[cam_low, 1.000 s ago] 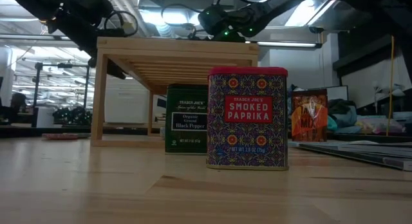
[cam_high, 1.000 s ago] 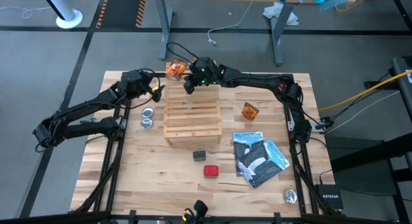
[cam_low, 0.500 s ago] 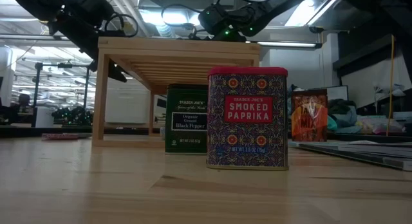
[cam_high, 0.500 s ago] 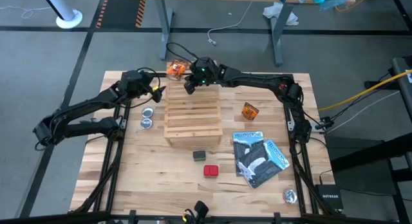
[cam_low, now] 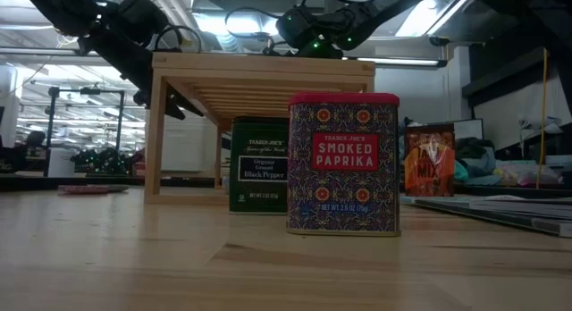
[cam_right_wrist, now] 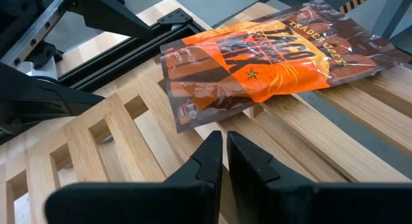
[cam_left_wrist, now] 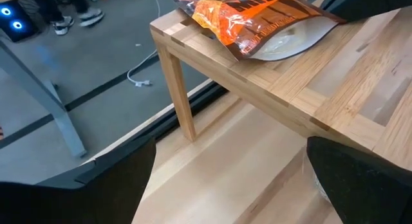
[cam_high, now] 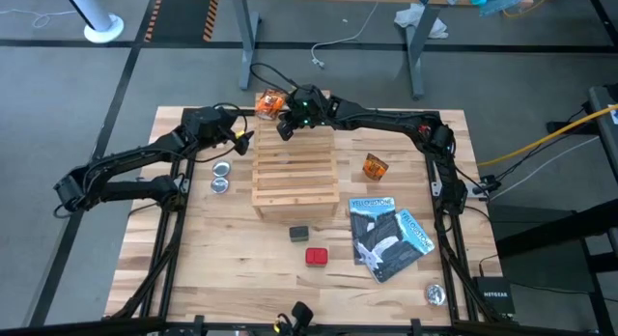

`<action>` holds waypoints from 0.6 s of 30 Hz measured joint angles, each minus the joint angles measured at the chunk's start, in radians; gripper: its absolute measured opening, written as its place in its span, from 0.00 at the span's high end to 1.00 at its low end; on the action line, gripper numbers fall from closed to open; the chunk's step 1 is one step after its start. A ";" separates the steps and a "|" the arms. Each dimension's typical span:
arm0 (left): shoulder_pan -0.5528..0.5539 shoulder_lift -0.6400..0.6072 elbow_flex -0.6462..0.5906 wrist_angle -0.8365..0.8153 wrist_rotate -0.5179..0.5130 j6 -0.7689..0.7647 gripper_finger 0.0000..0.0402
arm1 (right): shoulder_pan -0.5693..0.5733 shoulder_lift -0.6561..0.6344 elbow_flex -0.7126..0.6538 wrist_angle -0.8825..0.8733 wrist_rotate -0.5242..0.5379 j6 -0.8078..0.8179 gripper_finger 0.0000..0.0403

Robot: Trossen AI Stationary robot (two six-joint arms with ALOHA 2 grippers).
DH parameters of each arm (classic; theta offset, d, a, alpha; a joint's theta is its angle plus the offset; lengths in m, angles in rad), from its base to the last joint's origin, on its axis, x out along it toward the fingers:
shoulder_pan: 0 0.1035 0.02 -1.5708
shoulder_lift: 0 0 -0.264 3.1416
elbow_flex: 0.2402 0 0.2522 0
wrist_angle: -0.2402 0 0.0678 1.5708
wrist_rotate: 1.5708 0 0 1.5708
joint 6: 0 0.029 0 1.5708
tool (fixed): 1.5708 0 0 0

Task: Shelf spices
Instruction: Remove the orange seasoning pack from the shelf

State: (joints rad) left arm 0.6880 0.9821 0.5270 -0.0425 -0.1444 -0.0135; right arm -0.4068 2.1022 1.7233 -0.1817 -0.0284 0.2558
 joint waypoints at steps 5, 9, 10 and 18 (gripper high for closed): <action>-0.001 0.000 0.000 -0.001 0.000 -0.005 0.01 | 0.001 0.001 0.000 0.002 0.020 0.003 0.92; -0.001 0.000 0.000 -0.001 0.001 -0.005 0.01 | 0.001 0.001 -0.001 0.009 0.027 0.004 0.92; -0.002 0.000 0.000 -0.001 0.005 -0.005 0.01 | 0.001 0.002 -0.001 0.014 0.028 0.004 0.92; -0.059 0.039 0.003 0.016 0.033 -0.007 0.01 | 0.004 0.008 -0.005 0.099 0.024 0.027 0.92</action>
State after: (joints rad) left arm 0.6290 1.0212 0.5297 -0.0267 -0.1118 -0.0208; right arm -0.4026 2.1101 1.7180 -0.0827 -0.0040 0.2824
